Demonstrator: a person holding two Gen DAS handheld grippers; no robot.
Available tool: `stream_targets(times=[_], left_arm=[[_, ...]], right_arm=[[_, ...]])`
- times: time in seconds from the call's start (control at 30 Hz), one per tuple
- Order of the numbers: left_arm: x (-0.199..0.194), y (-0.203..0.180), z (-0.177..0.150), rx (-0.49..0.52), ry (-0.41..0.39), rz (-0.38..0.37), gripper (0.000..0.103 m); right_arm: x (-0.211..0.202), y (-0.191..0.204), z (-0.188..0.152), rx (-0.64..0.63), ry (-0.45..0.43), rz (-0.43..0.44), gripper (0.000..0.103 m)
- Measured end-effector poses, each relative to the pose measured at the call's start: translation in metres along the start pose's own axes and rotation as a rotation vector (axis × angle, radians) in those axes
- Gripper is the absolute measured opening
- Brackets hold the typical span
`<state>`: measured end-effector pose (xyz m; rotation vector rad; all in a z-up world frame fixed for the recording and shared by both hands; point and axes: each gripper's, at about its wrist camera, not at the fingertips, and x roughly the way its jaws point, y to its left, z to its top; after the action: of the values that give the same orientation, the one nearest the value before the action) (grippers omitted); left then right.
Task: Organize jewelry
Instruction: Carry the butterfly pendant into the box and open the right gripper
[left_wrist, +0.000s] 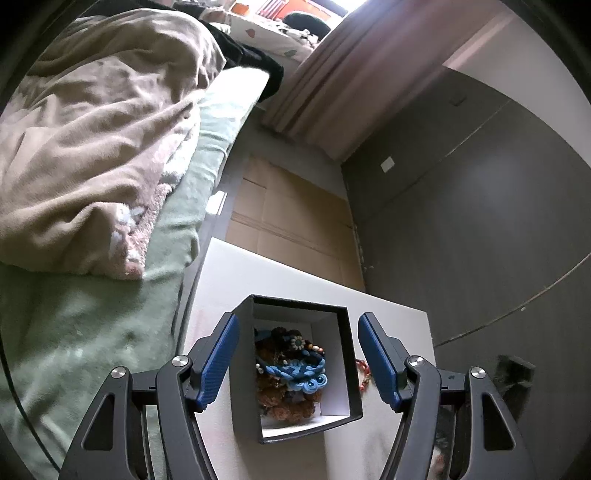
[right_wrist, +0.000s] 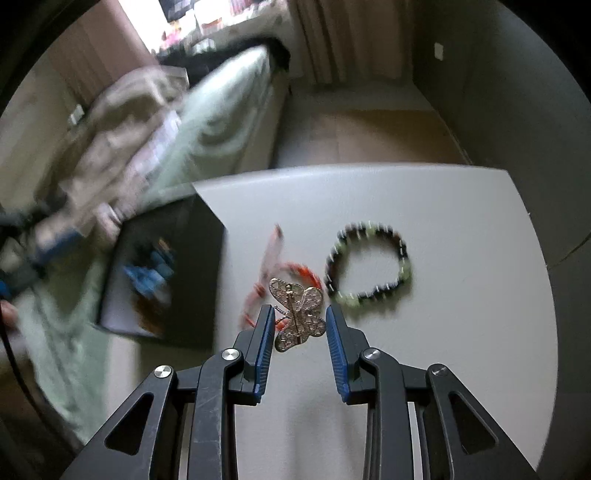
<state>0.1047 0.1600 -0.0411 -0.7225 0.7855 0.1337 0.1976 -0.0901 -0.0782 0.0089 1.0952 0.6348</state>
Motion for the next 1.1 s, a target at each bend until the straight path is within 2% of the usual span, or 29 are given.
stream_targets(times=[0.23, 0.33, 0.4, 0.57, 0.63, 0.7, 0.73, 0.77, 1.1], left_arm=[[-0.006, -0.002, 0.000, 0.018, -0.020, 0.010, 0.068], [-0.009, 0.003, 0.002, 0.012, -0.028, 0.016, 0.068], [-0.011, 0.006, 0.003, 0.006, -0.032, 0.020, 0.068], [-0.017, 0.019, 0.008, -0.022, -0.048, 0.033, 0.068], [-0.018, 0.024, 0.010, -0.038, -0.049, 0.033, 0.068], [-0.018, 0.025, 0.011, -0.044, -0.048, 0.032, 0.068], [-0.018, 0.025, 0.010, -0.042, -0.046, 0.032, 0.068], [-0.018, 0.025, 0.010, -0.038, -0.042, 0.033, 0.068], [-0.010, 0.002, 0.000, 0.037, -0.011, 0.034, 0.068]], right_arm=[[-0.025, 0.018, 0.012, 0.090, -0.147, 0.247, 0.030], [-0.023, 0.041, 0.014, 0.077, -0.167, 0.344, 0.030], [-0.018, 0.052, 0.014, 0.069, -0.160, 0.378, 0.030], [-0.001, 0.070, 0.013, 0.045, -0.118, 0.377, 0.030], [0.010, 0.070, 0.012, 0.051, -0.066, 0.360, 0.032], [0.019, 0.066, 0.012, 0.074, -0.015, 0.352, 0.047], [0.020, 0.062, 0.011, 0.092, -0.016, 0.347, 0.056], [0.017, 0.057, 0.010, 0.101, -0.026, 0.341, 0.058], [-0.015, 0.009, 0.011, 0.202, -0.097, 0.248, 0.059]])
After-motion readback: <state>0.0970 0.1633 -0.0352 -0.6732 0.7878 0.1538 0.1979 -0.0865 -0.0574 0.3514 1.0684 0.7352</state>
